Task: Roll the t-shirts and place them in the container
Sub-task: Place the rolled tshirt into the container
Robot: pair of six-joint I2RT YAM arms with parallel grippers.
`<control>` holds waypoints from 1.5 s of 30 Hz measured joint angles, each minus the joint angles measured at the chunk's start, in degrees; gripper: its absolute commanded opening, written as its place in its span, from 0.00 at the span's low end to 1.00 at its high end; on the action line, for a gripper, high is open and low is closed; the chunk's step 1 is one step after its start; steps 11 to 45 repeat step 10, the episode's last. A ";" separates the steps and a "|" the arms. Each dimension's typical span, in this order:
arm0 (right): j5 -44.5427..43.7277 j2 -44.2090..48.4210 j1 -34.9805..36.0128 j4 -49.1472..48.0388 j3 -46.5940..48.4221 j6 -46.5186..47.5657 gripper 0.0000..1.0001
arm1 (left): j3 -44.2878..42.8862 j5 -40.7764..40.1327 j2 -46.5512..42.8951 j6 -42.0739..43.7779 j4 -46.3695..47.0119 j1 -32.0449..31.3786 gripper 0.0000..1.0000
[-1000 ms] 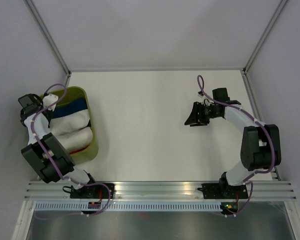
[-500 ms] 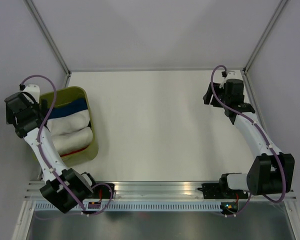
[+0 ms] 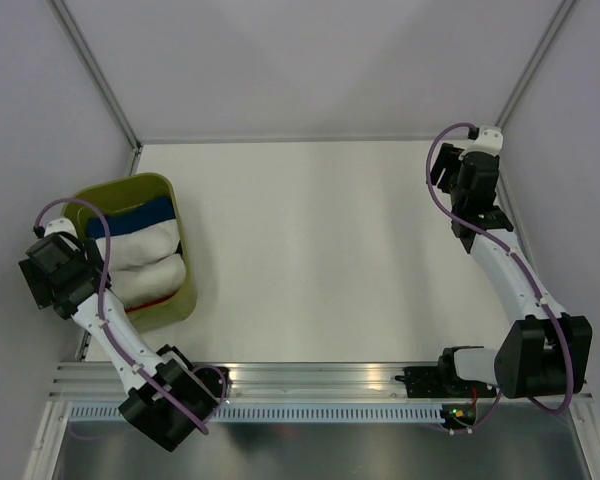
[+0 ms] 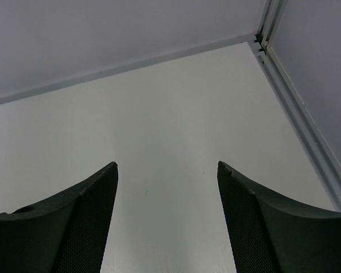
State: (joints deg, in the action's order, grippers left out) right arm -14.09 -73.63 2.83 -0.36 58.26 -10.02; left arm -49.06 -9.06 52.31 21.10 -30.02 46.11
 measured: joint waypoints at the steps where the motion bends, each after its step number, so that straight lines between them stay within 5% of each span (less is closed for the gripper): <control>1: 0.00 0.00 0.00 -0.33 -0.20 0.00 0.76 | 0.98 0.04 -0.39 -0.52 0.02 0.00 1.00; 45: 0.22 -0.04 0.48 -2.38 -1.49 0.02 0.76 | 2.45 0.39 -2.71 -5.42 0.35 0.00 1.00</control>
